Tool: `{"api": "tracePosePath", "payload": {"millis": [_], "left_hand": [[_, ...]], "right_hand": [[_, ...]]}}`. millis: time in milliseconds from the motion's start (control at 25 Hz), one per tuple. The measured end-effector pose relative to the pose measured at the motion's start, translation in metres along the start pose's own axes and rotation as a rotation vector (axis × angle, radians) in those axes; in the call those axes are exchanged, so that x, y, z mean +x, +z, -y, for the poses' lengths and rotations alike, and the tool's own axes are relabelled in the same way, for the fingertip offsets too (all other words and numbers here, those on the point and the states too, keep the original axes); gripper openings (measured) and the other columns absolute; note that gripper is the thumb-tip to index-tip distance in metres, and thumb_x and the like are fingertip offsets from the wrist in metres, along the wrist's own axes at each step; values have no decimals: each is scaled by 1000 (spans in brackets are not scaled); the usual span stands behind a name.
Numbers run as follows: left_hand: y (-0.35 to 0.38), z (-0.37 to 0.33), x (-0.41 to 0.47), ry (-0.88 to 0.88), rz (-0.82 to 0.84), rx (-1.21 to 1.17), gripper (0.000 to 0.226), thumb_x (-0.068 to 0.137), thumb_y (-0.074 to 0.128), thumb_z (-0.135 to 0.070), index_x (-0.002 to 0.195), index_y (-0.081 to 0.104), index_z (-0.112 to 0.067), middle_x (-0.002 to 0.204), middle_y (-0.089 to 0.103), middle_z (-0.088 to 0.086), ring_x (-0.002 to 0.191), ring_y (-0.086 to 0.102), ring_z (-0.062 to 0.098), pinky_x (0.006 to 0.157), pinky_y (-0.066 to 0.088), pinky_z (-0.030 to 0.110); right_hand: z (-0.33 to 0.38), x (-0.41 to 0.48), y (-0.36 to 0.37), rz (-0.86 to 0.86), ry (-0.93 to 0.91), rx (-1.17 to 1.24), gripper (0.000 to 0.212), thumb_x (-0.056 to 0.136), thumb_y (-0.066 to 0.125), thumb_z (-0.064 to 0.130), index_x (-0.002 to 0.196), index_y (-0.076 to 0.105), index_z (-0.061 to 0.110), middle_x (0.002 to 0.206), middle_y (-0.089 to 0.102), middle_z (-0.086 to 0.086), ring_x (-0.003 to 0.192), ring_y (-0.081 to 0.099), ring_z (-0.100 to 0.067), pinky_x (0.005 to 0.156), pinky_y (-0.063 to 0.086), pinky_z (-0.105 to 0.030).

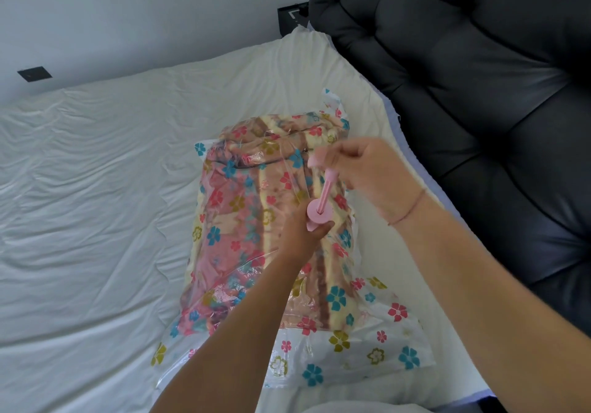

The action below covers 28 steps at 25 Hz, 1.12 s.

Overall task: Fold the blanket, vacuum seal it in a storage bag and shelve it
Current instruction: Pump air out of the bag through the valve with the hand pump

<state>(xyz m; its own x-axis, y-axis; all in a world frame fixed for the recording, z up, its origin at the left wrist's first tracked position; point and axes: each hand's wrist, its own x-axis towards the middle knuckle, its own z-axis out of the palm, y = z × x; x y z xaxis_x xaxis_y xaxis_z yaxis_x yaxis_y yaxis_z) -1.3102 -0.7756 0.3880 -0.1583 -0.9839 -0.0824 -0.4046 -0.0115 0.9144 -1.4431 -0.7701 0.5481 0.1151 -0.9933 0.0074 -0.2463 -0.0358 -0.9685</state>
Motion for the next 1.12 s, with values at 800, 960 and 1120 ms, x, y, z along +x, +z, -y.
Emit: {"api": "tracePosePath", "payload": {"millis": [800,960,1120], "left_hand": [[-3,0,3,40,10,23,45,80,74,-23,121,56,-21,106,64,-5,100,59,18,88,46,30],[-1,-3,1,47,13,24,39,79,75,-20,115,59,-16,98,64,-5,90,60,14,80,46,24],[1,2,-2,80,-8,47,41,79,75,-25,116,61,-18,99,66,-10,89,61,9,75,45,17]], "right_hand": [[29,-7,-2,-70,-40,-50,21,84,70,32,79,77,13,76,71,-13,79,65,-25,84,52,-29],[-16,-5,11,-39,118,-85,28,82,71,35,84,75,7,68,61,-15,61,54,-9,71,53,-33],[-35,-11,19,16,224,-133,27,81,74,32,86,74,5,72,67,-9,73,60,-16,77,53,-33]]}}
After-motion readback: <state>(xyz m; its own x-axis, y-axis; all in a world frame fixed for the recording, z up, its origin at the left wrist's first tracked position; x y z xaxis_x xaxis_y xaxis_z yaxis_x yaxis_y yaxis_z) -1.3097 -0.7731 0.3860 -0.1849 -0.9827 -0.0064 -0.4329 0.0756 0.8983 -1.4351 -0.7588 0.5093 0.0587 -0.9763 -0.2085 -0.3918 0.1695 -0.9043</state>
